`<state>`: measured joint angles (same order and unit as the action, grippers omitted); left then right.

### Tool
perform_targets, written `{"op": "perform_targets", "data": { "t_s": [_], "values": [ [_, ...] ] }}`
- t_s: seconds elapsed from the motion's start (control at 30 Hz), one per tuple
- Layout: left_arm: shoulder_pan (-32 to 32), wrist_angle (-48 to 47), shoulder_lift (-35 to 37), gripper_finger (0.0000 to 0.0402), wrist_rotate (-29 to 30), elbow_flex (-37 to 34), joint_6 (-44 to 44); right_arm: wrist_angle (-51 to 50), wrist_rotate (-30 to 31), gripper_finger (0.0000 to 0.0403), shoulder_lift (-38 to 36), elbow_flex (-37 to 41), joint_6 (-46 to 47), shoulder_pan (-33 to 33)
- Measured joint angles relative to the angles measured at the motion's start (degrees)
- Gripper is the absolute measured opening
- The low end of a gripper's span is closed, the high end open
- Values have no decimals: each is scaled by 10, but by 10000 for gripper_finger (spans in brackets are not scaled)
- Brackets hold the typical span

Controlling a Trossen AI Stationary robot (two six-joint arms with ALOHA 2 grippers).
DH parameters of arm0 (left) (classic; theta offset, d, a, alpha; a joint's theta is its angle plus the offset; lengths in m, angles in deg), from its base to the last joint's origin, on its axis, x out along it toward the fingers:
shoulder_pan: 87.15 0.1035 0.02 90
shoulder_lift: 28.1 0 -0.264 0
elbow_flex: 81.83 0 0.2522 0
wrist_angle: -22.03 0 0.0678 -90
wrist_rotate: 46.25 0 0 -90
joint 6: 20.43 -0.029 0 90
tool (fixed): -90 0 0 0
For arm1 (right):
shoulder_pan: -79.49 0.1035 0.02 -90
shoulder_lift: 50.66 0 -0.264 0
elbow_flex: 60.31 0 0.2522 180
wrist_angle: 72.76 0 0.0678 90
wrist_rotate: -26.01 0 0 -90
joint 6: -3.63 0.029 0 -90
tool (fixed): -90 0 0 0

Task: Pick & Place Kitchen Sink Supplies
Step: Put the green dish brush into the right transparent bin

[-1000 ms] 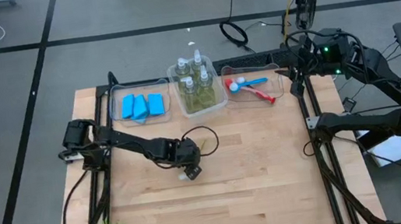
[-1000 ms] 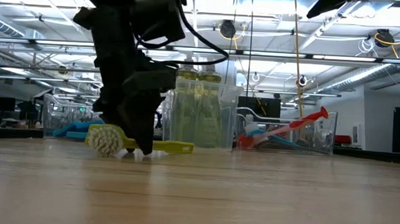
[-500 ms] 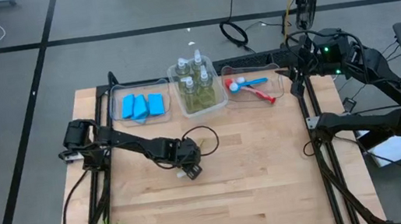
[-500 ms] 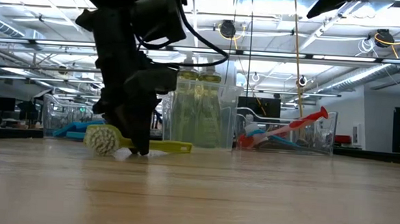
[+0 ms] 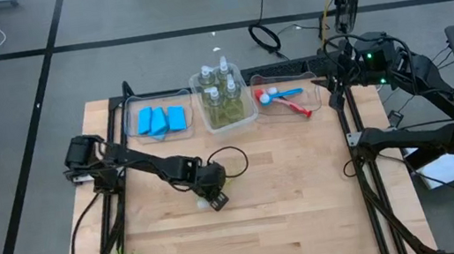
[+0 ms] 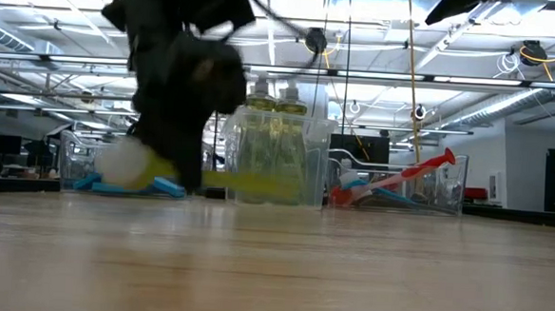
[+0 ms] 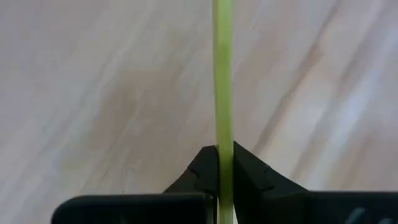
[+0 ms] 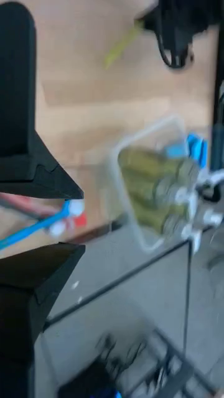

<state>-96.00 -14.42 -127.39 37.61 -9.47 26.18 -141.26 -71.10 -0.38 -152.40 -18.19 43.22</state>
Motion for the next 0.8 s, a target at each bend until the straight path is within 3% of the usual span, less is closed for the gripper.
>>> {"op": "perform_targets", "data": {
  "t_s": [0.23,0.37,0.63,0.8],
  "values": [
    [5,54,87,19,33,1,0,0,-167,114,2,0,-2,0],
    [17,112,126,19,55,1,0,1,-217,114,9,0,10,0],
    [56,129,121,19,50,70,-13,16,-212,114,36,0,-21,67],
    [78,67,100,19,47,147,-23,27,-116,114,67,0,-79,145]
  ]
}}
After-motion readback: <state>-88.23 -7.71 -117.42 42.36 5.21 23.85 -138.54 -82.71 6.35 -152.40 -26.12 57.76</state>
